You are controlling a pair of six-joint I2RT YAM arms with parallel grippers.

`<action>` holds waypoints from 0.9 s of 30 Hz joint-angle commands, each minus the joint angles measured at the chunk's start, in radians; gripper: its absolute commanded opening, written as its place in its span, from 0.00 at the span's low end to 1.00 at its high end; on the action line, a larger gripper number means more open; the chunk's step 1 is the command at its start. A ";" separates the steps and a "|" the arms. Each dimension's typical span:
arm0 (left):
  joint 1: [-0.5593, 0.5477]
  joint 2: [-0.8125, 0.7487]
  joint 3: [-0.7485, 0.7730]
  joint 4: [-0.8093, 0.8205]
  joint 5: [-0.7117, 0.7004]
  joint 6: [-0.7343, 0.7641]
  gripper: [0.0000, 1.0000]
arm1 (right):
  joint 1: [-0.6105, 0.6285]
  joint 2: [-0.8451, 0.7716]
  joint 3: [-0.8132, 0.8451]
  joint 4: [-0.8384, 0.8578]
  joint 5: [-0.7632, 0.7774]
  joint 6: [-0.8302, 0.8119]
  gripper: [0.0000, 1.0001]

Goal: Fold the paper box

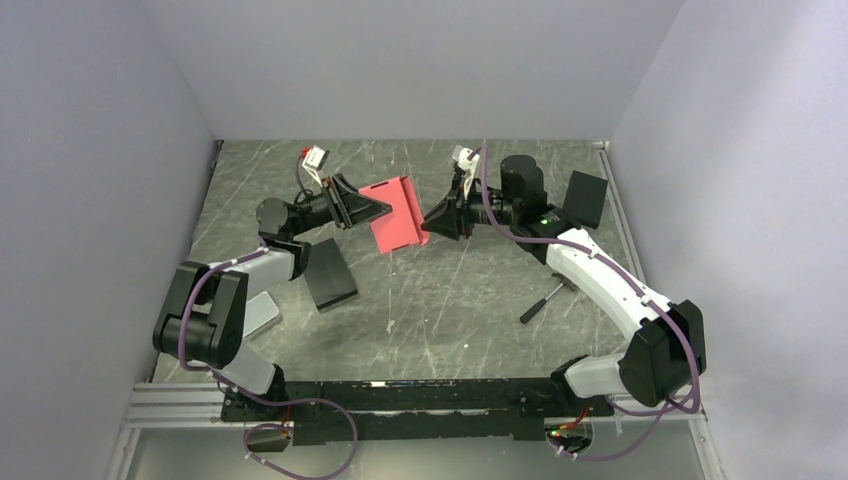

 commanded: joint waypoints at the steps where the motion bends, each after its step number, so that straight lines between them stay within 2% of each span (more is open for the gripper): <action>1: 0.001 -0.047 0.003 0.053 0.001 -0.009 0.00 | -0.009 -0.010 0.036 -0.007 0.031 -0.010 0.30; 6: 0.003 -0.050 0.001 0.053 0.003 -0.008 0.00 | -0.013 -0.011 0.039 -0.007 0.007 -0.011 0.32; 17: 0.004 -0.036 0.004 0.072 0.003 -0.025 0.00 | -0.027 -0.067 0.060 -0.036 -0.073 -0.052 0.58; 21: 0.004 -0.047 0.006 0.055 0.002 -0.019 0.00 | -0.053 -0.086 0.096 -0.136 -0.094 -0.191 0.72; 24: 0.004 -0.047 0.006 0.065 0.002 -0.029 0.00 | -0.061 -0.101 0.108 -0.252 -0.064 -0.391 0.81; 27: 0.006 -0.043 0.009 0.082 0.001 -0.045 0.00 | -0.062 -0.110 0.075 -0.303 -0.048 -0.584 0.87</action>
